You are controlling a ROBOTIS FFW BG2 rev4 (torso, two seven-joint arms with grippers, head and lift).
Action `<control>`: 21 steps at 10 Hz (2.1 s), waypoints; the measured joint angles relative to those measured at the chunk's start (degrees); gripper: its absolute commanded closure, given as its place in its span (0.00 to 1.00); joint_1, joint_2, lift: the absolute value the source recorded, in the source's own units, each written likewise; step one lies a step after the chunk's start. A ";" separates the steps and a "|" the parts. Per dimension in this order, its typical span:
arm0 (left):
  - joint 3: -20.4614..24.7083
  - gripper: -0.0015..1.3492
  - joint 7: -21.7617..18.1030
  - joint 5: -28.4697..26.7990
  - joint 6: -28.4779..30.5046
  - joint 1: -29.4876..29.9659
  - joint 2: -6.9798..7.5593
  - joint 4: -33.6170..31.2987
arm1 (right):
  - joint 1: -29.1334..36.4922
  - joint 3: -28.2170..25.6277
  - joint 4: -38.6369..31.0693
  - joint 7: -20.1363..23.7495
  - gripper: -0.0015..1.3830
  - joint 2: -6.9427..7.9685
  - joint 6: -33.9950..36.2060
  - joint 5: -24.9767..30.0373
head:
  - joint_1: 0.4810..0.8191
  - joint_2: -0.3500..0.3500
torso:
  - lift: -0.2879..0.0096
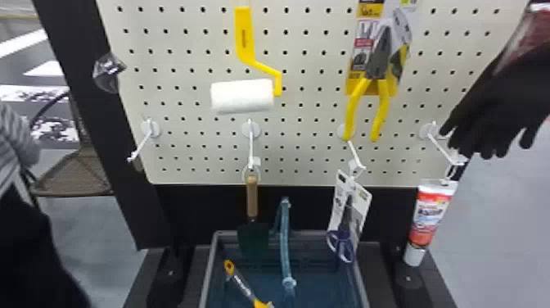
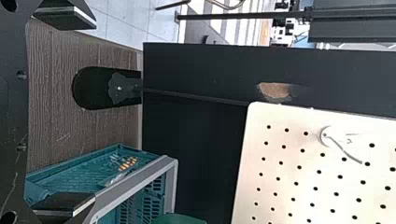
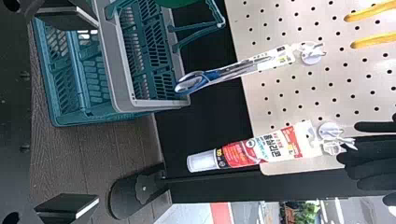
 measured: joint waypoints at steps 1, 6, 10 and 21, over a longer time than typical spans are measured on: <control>0.00 0.00 0.00 0.00 0.00 0.00 0.00 0.00 | 0.00 0.00 0.00 0.00 0.00 0.00 0.00 0.00 | 0.20 0.50 | 0.63; 0.00 0.00 0.00 0.00 0.00 0.00 0.00 0.00 | 0.00 0.00 0.00 0.00 0.00 0.00 0.00 0.00 | 0.20 0.50 | 0.63; 0.00 0.00 0.00 0.00 0.00 0.00 0.00 0.00 | 0.00 0.00 0.00 0.00 0.00 0.00 0.00 0.00 | 0.20 0.50 | 0.63; 0.00 0.00 0.00 0.00 0.00 0.00 0.00 0.00 | 0.00 0.00 0.00 0.00 0.00 0.00 0.00 0.00 | 0.20 0.50 | 0.63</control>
